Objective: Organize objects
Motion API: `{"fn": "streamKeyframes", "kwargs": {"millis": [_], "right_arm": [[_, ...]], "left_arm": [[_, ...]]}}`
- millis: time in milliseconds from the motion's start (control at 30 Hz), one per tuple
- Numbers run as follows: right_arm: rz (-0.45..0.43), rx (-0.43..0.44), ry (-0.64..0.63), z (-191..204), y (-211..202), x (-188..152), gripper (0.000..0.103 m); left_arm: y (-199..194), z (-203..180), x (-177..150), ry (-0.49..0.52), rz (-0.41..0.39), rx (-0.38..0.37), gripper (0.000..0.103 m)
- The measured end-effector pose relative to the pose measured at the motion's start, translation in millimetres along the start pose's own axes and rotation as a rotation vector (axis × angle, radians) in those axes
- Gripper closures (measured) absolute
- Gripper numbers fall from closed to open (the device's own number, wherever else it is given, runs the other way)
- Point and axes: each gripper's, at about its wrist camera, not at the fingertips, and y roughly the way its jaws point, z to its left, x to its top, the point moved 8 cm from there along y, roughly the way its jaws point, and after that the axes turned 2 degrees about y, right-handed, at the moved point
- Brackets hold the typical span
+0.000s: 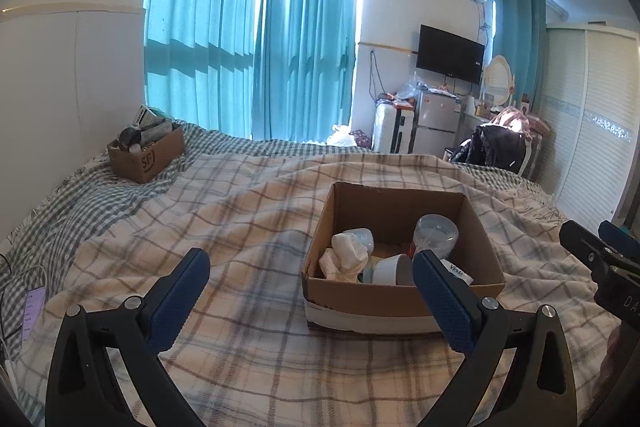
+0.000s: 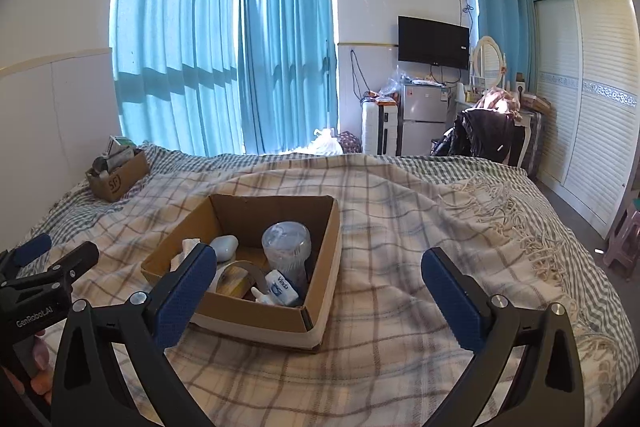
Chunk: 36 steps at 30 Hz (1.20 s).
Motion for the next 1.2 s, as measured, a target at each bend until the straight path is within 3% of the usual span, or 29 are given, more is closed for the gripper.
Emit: {"fn": "streamKeyframes", "kwargs": {"millis": [1200], "right_arm": [[0.037,0.013,-0.023,8.2,0.4,-5.3,0.000]], "left_arm": [[-3.5,-9.8,-1.1,-0.002,0.016,0.004,0.000]]}}
